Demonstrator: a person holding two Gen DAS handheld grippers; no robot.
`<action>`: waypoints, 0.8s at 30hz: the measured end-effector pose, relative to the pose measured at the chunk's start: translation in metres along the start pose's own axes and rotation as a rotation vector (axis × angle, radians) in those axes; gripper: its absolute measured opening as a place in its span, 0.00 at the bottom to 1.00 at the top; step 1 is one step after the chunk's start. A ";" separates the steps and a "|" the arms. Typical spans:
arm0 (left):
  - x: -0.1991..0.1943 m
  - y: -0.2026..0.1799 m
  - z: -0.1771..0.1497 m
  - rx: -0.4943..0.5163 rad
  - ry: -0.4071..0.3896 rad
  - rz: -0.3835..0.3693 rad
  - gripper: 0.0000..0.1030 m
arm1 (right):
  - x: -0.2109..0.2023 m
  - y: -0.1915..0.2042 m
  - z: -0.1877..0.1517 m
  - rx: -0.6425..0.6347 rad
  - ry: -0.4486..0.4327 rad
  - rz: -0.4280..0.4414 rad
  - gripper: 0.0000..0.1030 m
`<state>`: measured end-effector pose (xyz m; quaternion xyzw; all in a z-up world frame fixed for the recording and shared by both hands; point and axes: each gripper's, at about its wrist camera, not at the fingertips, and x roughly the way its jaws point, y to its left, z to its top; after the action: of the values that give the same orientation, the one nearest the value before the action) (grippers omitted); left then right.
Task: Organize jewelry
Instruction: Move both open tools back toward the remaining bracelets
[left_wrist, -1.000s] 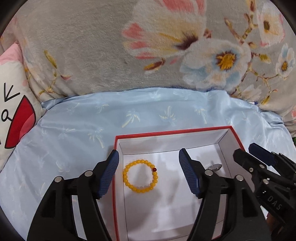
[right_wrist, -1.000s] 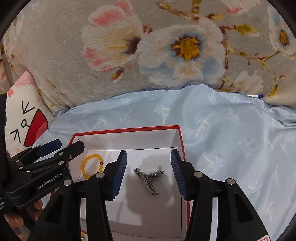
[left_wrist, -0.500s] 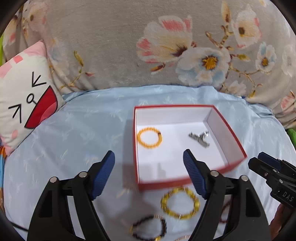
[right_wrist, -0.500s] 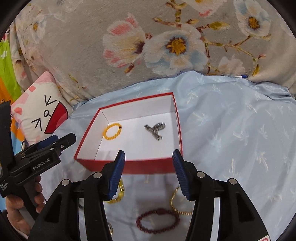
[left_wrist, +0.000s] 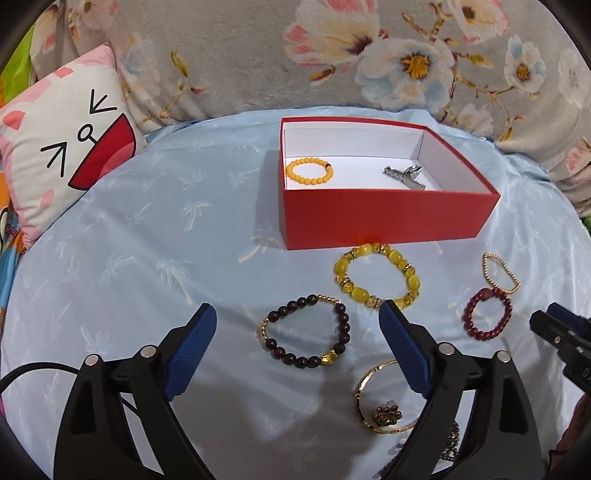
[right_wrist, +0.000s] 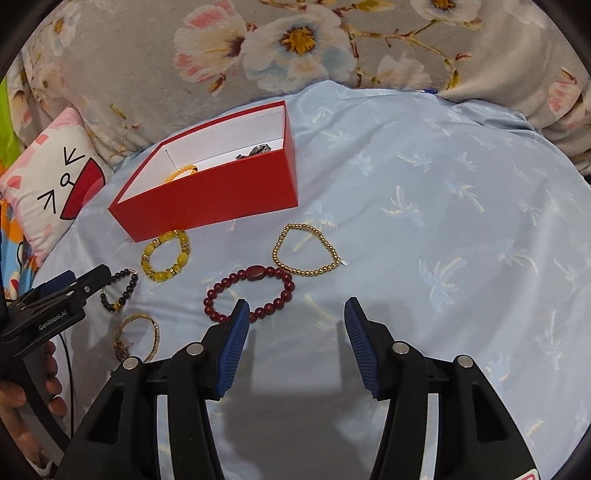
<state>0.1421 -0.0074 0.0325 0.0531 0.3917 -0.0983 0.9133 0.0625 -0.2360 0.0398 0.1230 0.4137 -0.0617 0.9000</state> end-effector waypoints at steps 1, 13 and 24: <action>0.001 0.000 -0.001 -0.001 0.001 0.006 0.86 | 0.000 0.000 0.001 -0.007 -0.005 -0.013 0.51; 0.020 0.007 -0.009 -0.021 0.049 0.030 0.86 | 0.023 -0.002 0.022 0.001 0.004 -0.044 0.51; 0.031 0.007 -0.012 -0.035 0.074 0.020 0.86 | 0.041 -0.006 0.030 0.010 0.025 -0.057 0.51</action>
<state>0.1560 -0.0025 0.0023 0.0448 0.4264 -0.0802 0.8999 0.1094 -0.2502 0.0266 0.1163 0.4278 -0.0881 0.8920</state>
